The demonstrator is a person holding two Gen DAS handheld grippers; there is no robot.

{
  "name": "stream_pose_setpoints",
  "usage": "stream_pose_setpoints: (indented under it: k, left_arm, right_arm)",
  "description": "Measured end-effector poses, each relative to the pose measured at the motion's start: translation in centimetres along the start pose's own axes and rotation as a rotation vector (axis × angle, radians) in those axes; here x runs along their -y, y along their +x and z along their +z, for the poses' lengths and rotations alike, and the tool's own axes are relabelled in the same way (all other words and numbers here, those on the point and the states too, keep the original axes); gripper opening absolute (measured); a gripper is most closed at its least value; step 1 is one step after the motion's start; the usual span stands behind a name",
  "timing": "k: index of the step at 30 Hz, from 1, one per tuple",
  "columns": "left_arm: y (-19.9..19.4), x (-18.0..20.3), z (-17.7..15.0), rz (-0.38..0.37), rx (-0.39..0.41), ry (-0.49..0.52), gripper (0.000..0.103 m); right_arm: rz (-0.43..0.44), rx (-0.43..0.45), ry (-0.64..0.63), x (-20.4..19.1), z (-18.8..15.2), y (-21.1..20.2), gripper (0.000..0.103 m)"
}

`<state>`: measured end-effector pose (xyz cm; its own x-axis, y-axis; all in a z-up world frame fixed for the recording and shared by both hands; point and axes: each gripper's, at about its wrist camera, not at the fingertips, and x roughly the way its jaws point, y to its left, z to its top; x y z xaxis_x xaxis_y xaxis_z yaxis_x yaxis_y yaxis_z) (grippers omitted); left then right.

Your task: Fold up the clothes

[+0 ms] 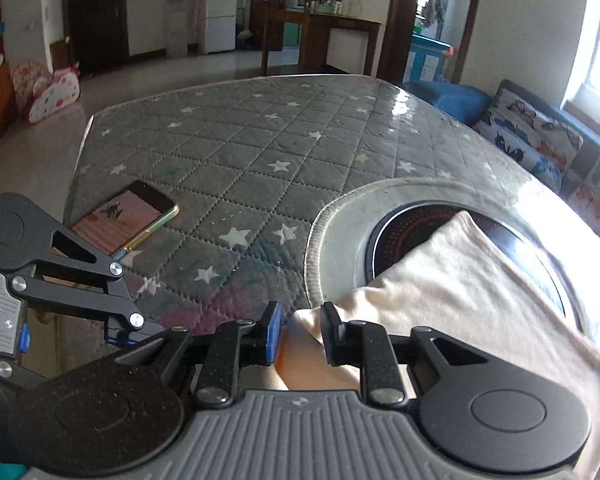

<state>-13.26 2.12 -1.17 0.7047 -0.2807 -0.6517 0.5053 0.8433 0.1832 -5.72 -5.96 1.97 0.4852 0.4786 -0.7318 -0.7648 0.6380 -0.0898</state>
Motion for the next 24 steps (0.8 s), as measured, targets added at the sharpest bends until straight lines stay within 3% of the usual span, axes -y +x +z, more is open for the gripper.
stream_pose_setpoints:
  k: [2, 3, 6, 12, 17, 20, 24]
  left_arm:
    - [-0.1, 0.2, 0.0, 0.003, 0.002, 0.002, 0.012]
    - [-0.1, 0.2, 0.0, 0.004, 0.003, 0.004, 0.011]
    - [-0.4, 0.2, 0.0, 0.003, 0.002, -0.001, 0.009]
    - [-1.5, 0.2, -0.3, -0.005, -0.007, -0.014, 0.007]
    - [-1.6, 0.5, -0.5, -0.007, -0.02, -0.01, 0.007]
    - [-1.7, 0.4, -0.4, -0.008, -0.022, -0.015, 0.007]
    - [-1.6, 0.6, -0.2, -0.009, -0.018, -0.008, 0.007]
  right_arm:
    - [-0.011, -0.007, -0.023, -0.2, 0.2, 0.3, 0.019]
    - [-0.018, -0.011, -0.032, -0.4, 0.2, 0.4, 0.012]
    - [-0.038, -0.004, -0.043, -0.5, 0.3, 0.3, 0.006]
    - [-0.105, 0.07, 0.008, 0.7, 0.8, -0.6, 0.001]
    - [-0.133, 0.072, 0.069, 2.2, 0.5, 0.8, 0.001]
    - [-0.083, 0.09, 0.17, 4.1, 0.2, 0.2, 0.005]
    - [-0.002, 0.099, 0.156, 4.3, -0.1, -1.8, 0.011]
